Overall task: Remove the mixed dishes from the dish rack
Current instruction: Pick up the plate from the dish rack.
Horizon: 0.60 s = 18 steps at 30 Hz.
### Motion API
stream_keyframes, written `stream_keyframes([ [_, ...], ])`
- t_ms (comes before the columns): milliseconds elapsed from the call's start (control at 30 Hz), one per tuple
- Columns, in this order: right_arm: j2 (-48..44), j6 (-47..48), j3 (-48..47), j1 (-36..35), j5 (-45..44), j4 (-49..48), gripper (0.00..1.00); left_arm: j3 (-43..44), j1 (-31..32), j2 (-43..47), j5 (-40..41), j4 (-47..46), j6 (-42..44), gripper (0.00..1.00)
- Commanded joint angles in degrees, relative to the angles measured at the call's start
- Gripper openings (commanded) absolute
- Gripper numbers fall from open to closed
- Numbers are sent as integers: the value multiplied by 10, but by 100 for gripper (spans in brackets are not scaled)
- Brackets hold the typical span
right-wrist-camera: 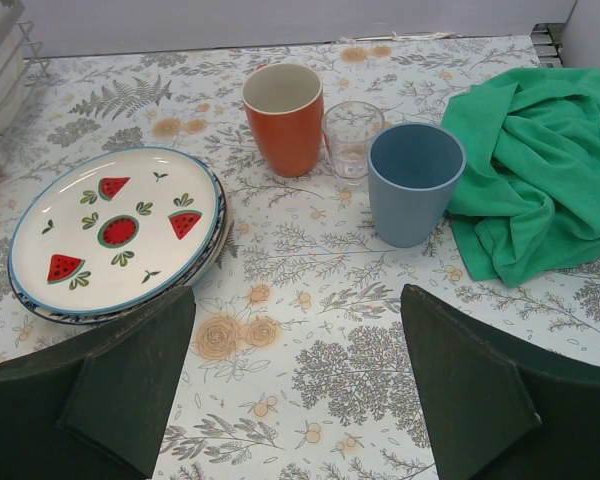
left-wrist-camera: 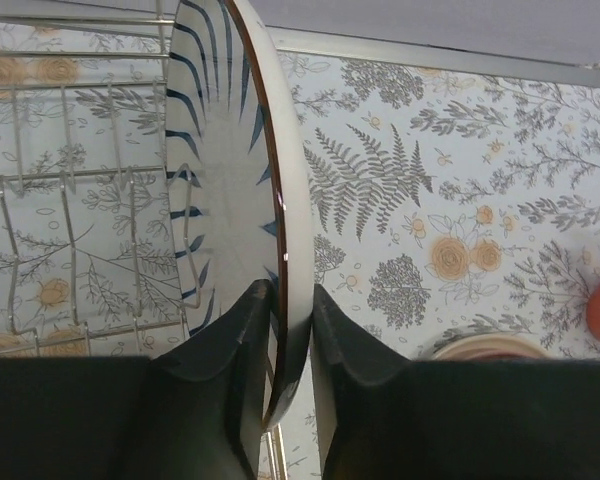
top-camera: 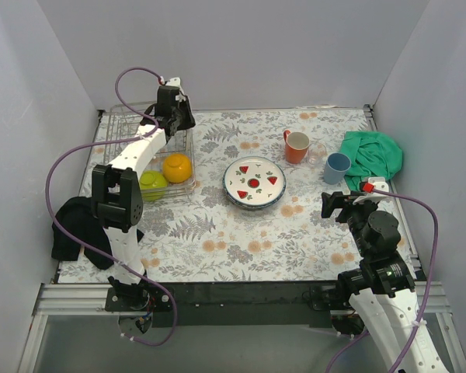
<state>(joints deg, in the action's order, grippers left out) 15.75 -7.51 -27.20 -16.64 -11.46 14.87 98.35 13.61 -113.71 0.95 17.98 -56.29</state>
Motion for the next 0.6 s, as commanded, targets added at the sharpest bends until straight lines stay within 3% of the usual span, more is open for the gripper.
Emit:
stream_keyframes([
  [0,3,1,0,-2,2,-26,92,24,-4,33,10,0,21,15],
  [167,4,1,0,-2,3,-27,92,26,-4,69,19,0,41,1],
  [567,7,1,0,-1,1,-27,91,58,-4,119,34,6,66,0],
])
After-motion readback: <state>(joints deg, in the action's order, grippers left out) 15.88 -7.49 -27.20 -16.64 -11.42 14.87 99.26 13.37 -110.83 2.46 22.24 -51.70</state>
